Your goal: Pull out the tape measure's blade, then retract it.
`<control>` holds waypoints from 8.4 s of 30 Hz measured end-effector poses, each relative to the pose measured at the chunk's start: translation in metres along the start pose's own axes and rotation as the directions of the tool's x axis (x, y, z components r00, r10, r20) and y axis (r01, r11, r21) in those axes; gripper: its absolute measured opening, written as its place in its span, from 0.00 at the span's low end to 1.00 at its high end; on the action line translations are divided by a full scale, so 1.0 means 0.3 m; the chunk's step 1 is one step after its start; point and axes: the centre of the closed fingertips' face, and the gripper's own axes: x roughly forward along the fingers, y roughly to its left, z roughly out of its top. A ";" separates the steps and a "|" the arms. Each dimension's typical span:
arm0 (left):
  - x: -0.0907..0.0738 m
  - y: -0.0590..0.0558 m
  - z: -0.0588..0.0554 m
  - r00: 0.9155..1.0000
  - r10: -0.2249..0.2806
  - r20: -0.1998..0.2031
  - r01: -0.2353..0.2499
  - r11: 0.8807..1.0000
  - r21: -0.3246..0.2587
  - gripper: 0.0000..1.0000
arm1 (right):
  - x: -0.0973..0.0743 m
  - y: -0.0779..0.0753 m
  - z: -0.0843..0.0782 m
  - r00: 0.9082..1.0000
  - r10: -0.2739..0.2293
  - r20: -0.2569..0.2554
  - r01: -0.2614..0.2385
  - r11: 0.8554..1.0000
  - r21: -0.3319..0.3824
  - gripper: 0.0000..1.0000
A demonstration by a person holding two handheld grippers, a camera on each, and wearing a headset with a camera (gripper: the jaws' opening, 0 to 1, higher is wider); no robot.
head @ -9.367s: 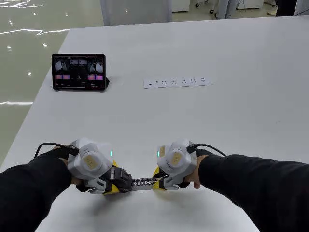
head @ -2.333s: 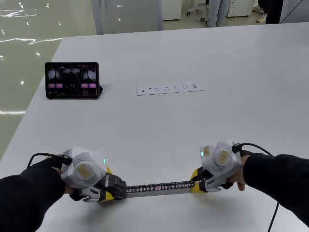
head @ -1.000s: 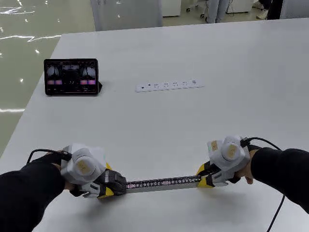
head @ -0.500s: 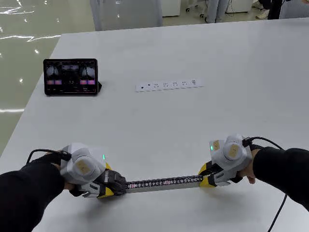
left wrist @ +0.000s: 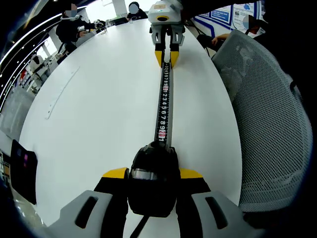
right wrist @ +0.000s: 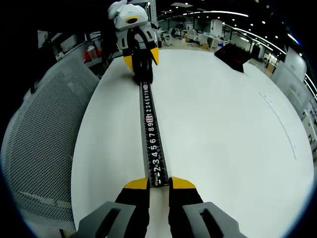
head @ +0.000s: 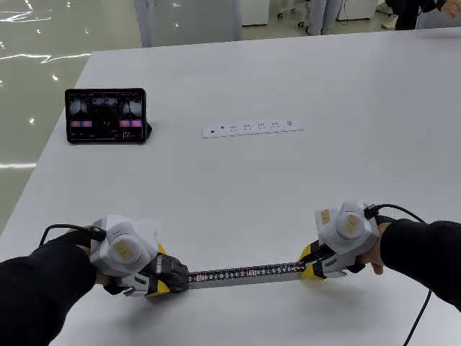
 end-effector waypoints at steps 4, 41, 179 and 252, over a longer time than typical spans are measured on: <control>0.001 -0.001 0.000 1.000 0.000 -0.001 0.000 1.000 0.001 0.32 | -0.005 -0.001 -0.008 1.000 -0.001 -0.001 0.001 1.000 0.003 0.10; 0.006 0.001 0.002 1.000 0.000 -0.006 0.000 1.000 0.006 0.32 | -0.029 -0.007 -0.046 1.000 -0.006 -0.017 0.006 1.000 0.022 0.11; -0.230 0.048 -0.026 0.872 0.406 0.273 -0.128 0.729 -0.673 0.99 | -0.338 -0.036 -0.058 0.862 -0.478 0.167 0.372 0.822 0.431 0.99; -0.338 -0.046 -0.271 0.835 0.513 0.201 -0.281 0.710 -0.646 0.99 | -0.495 0.159 -0.326 0.848 -0.525 0.074 0.434 0.768 0.472 0.99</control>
